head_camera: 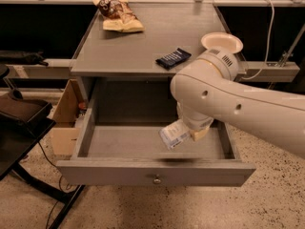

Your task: Pick blue plastic bottle from top drawer and place on counter

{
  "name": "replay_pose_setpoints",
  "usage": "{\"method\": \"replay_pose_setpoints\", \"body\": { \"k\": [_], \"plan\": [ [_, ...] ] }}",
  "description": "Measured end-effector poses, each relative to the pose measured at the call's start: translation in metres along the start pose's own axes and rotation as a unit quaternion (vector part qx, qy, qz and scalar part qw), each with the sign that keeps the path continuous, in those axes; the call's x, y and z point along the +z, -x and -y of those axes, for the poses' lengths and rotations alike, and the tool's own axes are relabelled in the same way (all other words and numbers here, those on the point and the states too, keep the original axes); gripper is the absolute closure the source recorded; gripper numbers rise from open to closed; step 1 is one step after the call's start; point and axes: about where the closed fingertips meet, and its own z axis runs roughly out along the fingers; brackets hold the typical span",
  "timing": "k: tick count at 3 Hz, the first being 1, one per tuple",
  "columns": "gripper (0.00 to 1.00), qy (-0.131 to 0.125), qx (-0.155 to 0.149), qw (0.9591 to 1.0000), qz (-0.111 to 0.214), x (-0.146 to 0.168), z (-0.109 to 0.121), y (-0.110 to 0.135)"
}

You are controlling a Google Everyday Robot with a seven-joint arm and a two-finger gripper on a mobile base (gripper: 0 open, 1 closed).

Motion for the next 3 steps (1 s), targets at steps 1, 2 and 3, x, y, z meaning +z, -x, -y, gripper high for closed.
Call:
{"method": "replay_pose_setpoints", "body": {
  "k": [1,2,3],
  "plan": [
    [1.0,-0.066,-0.071,0.9912,-0.09,-0.089,0.032,-0.014],
    [1.0,-0.144,-0.187,0.9559,-0.174,-0.164,0.104,-0.018],
    [1.0,-0.205,-0.274,0.9147,-0.215,-0.215,0.175,-0.004]
  ]
}}
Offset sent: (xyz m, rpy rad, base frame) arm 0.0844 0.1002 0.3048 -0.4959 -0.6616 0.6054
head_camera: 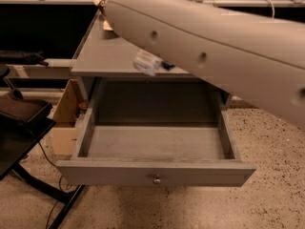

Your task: Pick blue plastic bottle from top drawer and place on counter

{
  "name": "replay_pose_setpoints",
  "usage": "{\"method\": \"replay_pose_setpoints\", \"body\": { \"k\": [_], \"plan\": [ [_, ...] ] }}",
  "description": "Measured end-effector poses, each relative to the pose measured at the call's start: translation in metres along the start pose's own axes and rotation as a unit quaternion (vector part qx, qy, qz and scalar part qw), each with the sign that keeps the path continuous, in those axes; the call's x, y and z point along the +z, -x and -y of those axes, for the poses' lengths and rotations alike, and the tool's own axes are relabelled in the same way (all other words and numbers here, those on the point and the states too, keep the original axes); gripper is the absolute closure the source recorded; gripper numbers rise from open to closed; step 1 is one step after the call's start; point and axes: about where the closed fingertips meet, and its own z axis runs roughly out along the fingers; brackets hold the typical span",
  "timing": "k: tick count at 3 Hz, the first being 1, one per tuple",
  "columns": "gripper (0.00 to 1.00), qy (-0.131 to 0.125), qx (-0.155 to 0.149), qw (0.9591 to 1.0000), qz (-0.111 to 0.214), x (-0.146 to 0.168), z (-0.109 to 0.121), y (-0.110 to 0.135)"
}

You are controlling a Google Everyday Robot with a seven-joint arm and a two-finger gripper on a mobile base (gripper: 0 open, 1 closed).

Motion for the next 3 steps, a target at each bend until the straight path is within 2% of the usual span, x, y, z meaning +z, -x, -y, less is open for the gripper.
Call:
{"method": "replay_pose_setpoints", "body": {
  "k": [1,2,3],
  "plan": [
    [1.0,-0.016,-0.015,0.9997,-0.009,-0.01,0.016,-0.012],
    [1.0,-0.018,-0.018,0.9996,-0.012,-0.008,0.016,-0.011],
    [1.0,-0.045,-0.056,0.9967,-0.038,0.009,0.031,-0.008]
  ]
}}
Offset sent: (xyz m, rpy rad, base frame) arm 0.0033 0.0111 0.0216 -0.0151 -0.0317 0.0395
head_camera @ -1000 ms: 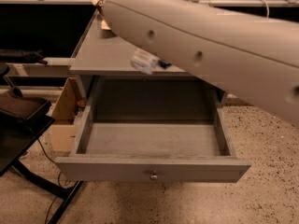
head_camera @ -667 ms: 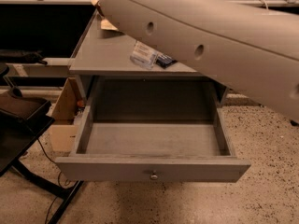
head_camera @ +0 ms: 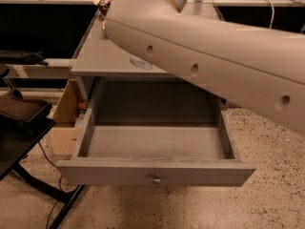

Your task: Pick blue plastic bottle from top drawer and place on counter

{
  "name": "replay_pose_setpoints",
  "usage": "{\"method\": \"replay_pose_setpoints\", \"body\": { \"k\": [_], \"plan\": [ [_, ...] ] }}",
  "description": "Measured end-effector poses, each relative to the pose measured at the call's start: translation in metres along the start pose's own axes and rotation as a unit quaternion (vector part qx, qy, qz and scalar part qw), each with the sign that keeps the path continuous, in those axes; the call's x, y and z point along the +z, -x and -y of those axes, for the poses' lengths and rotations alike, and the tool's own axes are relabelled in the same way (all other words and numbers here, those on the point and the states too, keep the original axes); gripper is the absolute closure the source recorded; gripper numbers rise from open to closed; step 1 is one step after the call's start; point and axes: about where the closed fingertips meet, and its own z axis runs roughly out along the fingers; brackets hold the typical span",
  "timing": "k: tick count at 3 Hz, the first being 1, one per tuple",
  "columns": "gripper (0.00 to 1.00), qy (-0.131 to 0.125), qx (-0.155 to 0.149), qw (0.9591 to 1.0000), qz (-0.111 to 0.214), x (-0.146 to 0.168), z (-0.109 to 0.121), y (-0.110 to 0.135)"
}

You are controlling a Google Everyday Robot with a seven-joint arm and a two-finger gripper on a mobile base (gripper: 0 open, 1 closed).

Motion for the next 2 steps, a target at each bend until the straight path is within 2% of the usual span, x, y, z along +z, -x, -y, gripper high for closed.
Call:
{"method": "replay_pose_setpoints", "body": {
  "k": [1,2],
  "plan": [
    [1.0,-0.048,-0.057,0.9967,-0.031,0.048,0.035,0.004],
    [1.0,-0.078,-0.101,0.99,-0.061,0.105,0.074,0.006]
  ]
}}
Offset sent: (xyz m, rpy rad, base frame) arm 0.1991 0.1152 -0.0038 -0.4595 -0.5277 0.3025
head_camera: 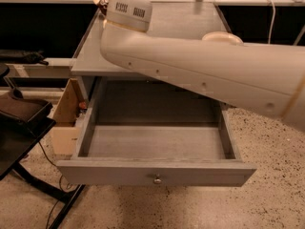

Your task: Pick blue plastic bottle from top drawer and place on counter

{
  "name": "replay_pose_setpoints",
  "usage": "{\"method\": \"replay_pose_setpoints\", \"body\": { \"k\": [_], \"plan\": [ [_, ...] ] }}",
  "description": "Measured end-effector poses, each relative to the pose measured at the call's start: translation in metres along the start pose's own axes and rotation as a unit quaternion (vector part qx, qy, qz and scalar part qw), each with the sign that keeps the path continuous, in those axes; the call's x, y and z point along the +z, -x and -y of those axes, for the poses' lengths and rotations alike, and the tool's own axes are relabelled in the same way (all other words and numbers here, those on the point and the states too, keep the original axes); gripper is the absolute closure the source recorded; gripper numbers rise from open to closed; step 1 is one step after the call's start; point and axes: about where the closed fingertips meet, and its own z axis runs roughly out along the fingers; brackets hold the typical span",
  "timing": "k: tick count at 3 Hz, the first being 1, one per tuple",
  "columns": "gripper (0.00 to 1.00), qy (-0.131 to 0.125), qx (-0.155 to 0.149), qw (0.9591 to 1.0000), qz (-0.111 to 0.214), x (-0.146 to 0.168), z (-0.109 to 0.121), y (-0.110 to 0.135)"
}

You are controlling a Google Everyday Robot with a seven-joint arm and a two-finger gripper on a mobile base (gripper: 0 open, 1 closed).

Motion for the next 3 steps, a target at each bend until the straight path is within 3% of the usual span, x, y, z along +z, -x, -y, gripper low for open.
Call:
{"method": "replay_pose_setpoints", "body": {
  "k": [1,2,3],
  "plan": [
    [1.0,-0.007,-0.044,0.9975,-0.056,0.075,0.034,-0.009],
    [1.0,0.002,-0.055,0.9932,-0.103,0.113,0.048,-0.015],
    [1.0,0.025,-0.1,0.9806,-0.166,0.147,0.047,-0.016]
  ]
}}
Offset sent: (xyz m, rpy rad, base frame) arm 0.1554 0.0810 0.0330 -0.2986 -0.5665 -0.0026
